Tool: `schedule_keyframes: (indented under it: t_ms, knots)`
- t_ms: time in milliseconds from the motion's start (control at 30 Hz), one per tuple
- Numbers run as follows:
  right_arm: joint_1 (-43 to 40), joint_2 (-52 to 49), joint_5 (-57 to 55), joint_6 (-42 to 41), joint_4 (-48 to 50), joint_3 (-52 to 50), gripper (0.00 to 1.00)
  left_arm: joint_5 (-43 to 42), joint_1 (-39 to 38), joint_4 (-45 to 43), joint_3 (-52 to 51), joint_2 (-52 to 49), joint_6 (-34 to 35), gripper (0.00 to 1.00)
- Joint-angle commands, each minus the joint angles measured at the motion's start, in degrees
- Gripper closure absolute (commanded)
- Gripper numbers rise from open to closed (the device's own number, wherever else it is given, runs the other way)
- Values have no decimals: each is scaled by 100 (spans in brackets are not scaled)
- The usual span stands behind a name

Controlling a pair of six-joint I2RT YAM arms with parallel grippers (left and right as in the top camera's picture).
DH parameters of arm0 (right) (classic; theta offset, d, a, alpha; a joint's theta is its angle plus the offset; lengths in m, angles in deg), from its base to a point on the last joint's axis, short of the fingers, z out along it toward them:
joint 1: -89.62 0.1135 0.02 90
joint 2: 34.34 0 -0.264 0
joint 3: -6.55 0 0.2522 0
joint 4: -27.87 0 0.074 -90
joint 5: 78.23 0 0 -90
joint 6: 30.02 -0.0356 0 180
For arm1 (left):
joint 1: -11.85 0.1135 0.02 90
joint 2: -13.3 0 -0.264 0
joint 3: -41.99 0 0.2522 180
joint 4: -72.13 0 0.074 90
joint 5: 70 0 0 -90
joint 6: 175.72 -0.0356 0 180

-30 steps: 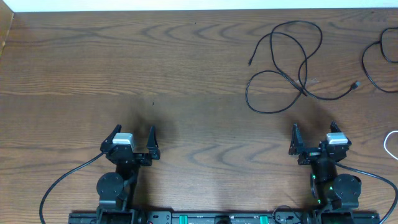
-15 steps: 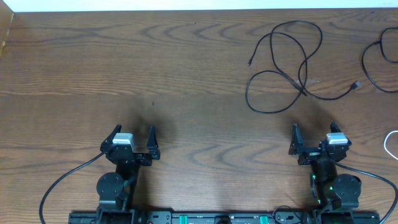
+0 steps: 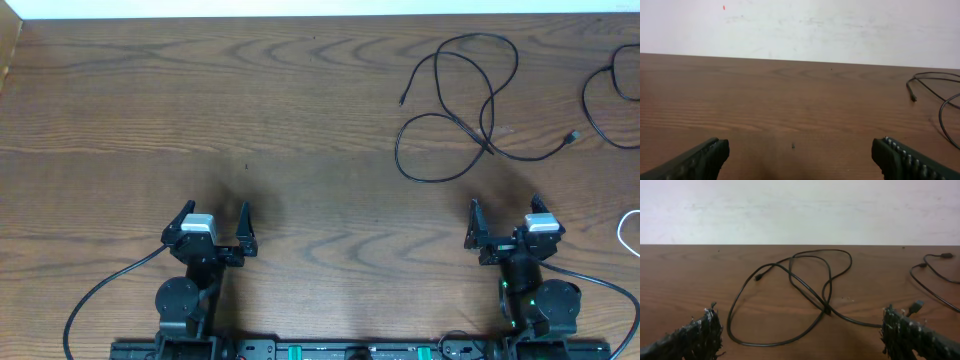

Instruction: Untangle cables

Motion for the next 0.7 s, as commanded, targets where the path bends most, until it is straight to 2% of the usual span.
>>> schedule_keyframes:
  t_ms: [0,667]
  knots:
    - [48,17,-66,-74,-28,-7,1,-50,24,83,-166,35,-116,2]
    - [48,17,-66,-74,-28,-7,1,-50,24,83,-166,35,-116,2]
